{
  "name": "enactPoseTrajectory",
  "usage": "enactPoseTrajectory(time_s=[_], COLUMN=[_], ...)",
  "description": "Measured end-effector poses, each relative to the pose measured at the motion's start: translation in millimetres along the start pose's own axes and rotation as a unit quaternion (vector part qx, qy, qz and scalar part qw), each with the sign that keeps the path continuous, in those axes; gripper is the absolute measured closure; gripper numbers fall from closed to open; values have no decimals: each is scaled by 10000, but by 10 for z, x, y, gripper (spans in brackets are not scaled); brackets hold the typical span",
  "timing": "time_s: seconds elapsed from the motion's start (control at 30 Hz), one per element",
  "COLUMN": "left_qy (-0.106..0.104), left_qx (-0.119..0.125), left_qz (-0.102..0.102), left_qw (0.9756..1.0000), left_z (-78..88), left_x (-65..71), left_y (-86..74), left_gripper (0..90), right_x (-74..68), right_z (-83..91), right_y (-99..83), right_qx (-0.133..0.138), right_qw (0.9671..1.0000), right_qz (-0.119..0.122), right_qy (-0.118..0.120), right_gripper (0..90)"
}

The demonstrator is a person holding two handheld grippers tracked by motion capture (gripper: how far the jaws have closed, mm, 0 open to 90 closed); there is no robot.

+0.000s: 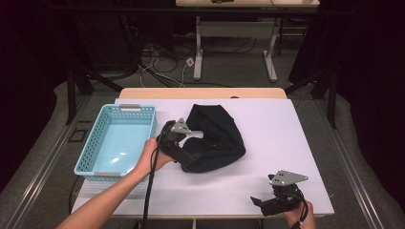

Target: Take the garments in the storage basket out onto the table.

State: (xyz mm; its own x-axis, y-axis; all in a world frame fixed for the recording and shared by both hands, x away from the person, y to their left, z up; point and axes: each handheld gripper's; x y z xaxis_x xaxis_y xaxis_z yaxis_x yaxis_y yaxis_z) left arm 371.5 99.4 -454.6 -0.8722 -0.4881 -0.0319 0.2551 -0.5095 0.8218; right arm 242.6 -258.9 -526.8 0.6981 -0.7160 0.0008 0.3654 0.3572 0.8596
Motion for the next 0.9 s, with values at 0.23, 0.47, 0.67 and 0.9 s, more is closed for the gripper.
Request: enactPoseTrajectory(time_s=[0.23, 0.47, 0.67, 0.9], left_qy=[143, 296, 398, 476], left_qx=[-12, -17, -14, -6], left_qz=[72, 117, 165, 229], left_qw=[9999, 9995, 9991, 9986], left_z=[233, 414, 543, 683], left_x=[27, 42, 63, 87], left_y=[-191, -374, -519, -650], left_gripper=[0, 0, 0, 0], right_x=[-10, -18, -27, -31], right_z=[-4, -13, -10, -15], right_y=[0, 0, 6, 7], right_qx=[-52, -45, -92, -59], right_qw=[10000, 10000, 10000, 10000], right_qz=[-12, 28, 25, 27], right_qy=[-26, -22, -4, -1], right_gripper=[14, 14, 14, 14])
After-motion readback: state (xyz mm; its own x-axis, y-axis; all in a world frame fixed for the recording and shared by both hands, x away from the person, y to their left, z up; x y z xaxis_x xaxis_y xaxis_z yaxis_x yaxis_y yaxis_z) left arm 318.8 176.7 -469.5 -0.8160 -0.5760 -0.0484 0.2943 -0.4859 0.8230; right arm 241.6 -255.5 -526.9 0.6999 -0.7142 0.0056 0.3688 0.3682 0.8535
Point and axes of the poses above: each handheld gripper's, and its own axes: z roughly backward along the jaws, y roughly out of its top, x roughly to its right, and after that the axes turned 11 degrees about x, right-handed
